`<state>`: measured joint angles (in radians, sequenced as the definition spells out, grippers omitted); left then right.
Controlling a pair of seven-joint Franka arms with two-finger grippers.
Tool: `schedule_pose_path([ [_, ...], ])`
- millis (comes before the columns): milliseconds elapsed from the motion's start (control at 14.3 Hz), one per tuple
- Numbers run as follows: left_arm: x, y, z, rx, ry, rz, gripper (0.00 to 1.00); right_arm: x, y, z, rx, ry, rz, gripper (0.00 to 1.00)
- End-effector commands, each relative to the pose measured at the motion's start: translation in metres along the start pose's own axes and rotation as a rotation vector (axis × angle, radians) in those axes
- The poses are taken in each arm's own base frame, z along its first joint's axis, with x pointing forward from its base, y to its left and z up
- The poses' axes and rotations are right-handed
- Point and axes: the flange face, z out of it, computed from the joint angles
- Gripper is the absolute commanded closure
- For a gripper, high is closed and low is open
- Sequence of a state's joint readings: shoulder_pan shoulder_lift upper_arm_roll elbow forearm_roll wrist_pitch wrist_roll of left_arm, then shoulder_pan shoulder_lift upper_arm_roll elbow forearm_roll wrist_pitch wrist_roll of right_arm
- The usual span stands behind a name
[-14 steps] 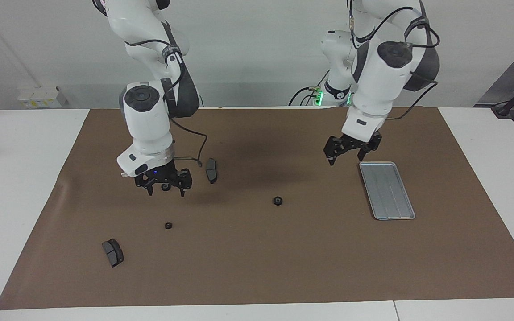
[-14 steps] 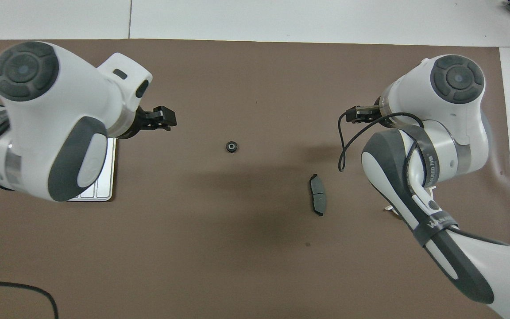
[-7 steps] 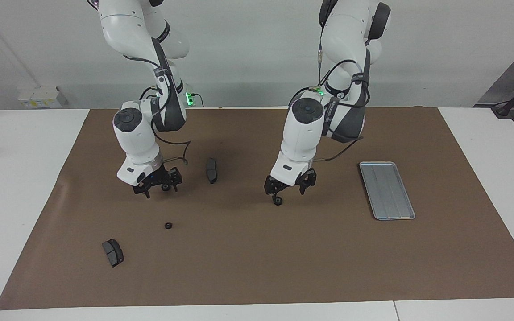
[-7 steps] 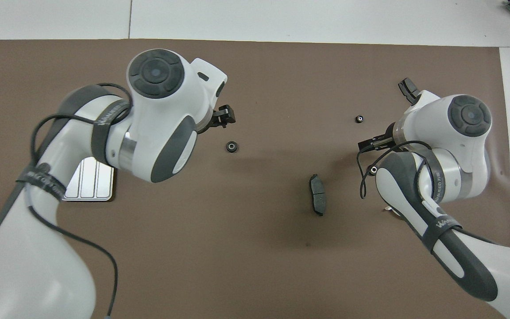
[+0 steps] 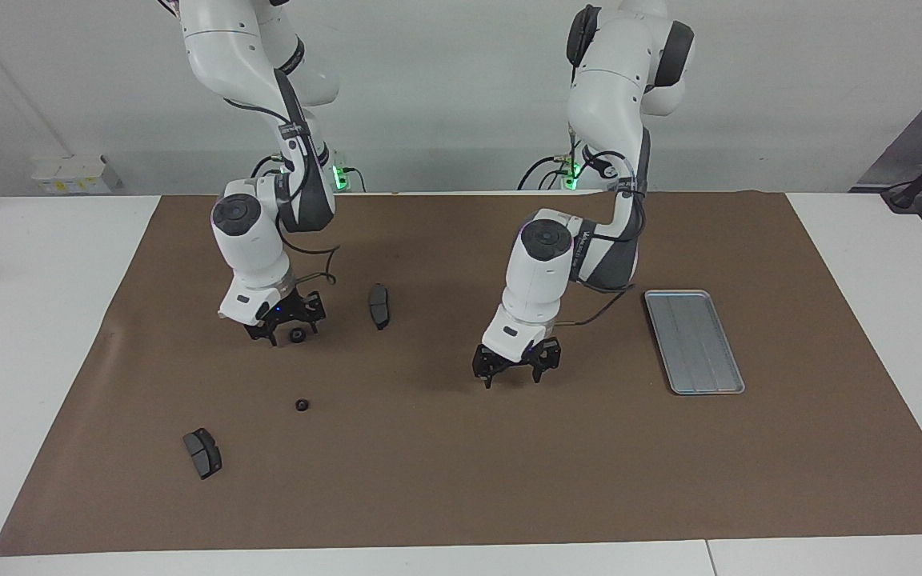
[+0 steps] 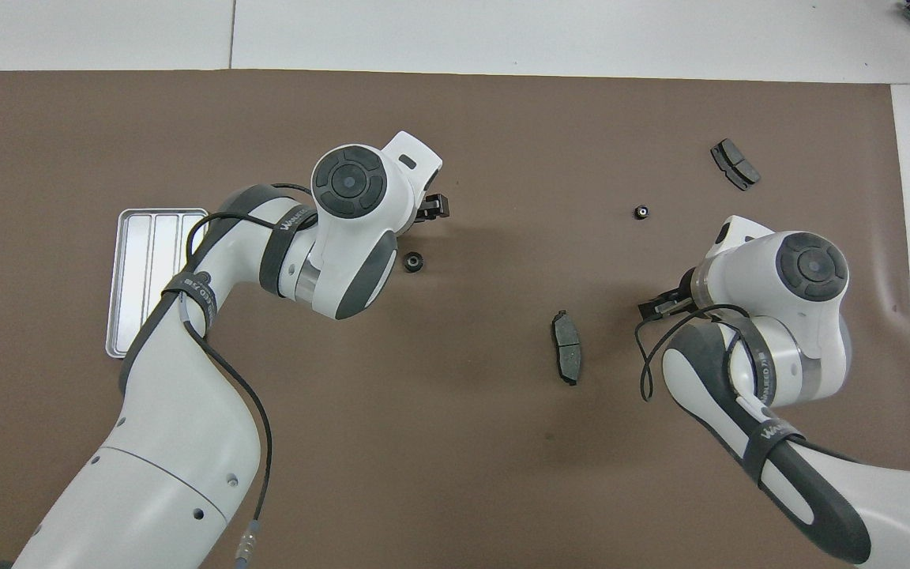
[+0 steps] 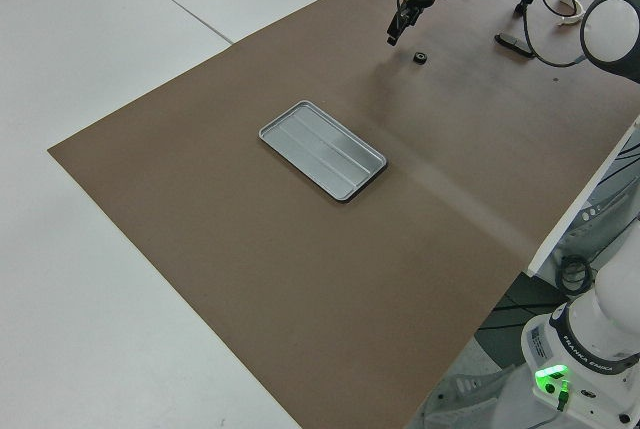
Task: Pick bearing gear from pile to tray
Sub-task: 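Reach the left gripper to the gear while the right gripper withdraws, then close the left gripper on the center gear and lift it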
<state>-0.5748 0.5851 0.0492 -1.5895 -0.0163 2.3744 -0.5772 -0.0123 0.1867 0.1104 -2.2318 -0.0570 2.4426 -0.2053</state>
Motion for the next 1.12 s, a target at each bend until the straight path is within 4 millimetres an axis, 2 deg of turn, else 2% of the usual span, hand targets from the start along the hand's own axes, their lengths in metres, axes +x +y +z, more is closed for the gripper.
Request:
schedule_pose_path([
  [0, -0.034, -0.003, -0.003, 0.005, -0.006, 0.044, 0.0, -0.015, -0.001, -0.002, 0.008, 0.015, -0.014, 0.3],
  [210, -0.046, 0.007, -0.003, 0.009, -0.021, 0.066, 0.0, -0.018, 0.001, 0.001, 0.007, 0.019, -0.011, 0.46],
  [419, -0.05, 0.011, -0.004, 0.011, -0.025, 0.105, 0.15, -0.019, 0.003, 0.005, 0.005, 0.039, -0.004, 0.5],
  [629, -0.046, 0.005, -0.003, 0.011, -0.023, 0.164, 0.24, -0.015, 0.002, 0.004, 0.034, 0.055, 0.038, 0.5],
  [908, -0.046, 0.003, -0.001, 0.012, -0.024, 0.218, 0.33, -0.013, 0.002, 0.003, 0.029, 0.078, 0.039, 0.5],
  [1048, -0.05, 0.001, 0.003, 0.015, -0.031, 0.245, 0.4, -0.013, 0.002, 0.004, 0.029, 0.078, 0.039, 0.5],
])
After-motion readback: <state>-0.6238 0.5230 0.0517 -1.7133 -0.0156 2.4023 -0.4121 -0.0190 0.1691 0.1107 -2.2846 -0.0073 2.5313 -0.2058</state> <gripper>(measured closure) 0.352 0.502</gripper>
